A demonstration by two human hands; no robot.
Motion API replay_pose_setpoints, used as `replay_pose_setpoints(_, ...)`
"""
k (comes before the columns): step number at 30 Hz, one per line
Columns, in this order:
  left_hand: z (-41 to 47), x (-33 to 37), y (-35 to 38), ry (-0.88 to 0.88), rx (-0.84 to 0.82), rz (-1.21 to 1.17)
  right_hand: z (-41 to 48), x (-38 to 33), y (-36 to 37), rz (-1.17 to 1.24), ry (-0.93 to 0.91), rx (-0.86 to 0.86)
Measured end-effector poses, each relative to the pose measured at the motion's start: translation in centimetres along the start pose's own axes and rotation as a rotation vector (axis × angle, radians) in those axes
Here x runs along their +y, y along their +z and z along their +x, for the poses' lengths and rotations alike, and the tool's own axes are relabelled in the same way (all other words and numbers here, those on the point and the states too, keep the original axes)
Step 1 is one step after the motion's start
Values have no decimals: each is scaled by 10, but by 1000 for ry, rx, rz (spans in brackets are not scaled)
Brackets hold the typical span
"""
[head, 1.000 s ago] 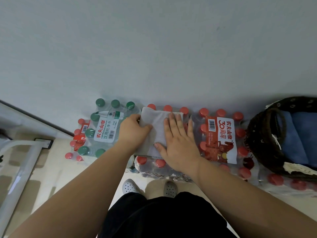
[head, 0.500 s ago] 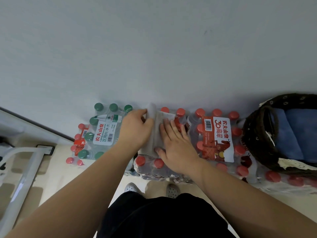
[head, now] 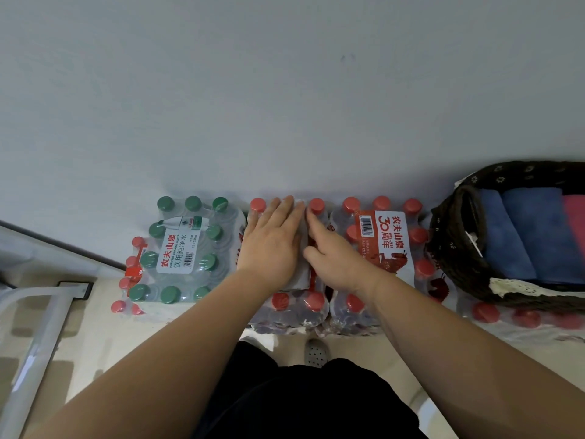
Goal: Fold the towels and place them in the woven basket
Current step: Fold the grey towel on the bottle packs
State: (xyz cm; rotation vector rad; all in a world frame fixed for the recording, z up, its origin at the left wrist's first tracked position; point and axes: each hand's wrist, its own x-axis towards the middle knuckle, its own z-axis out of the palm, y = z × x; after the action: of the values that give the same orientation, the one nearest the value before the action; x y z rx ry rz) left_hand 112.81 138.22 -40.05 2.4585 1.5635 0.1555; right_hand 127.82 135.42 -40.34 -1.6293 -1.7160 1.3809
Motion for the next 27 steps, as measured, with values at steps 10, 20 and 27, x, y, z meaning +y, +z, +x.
replay_pose_setpoints(10, 5, -27, 6, 62, -202, 102, 0, 9, 17, -707, -3, 86)
replay_pose_setpoints(20, -10, -35, 0, -148, 6, -284, -9, 1, 37, -760, 131, 173)
replay_pose_setpoints(27, 2, -39, -12, -32, -180, -479, -13, -10, 53, -692, 253, 279)
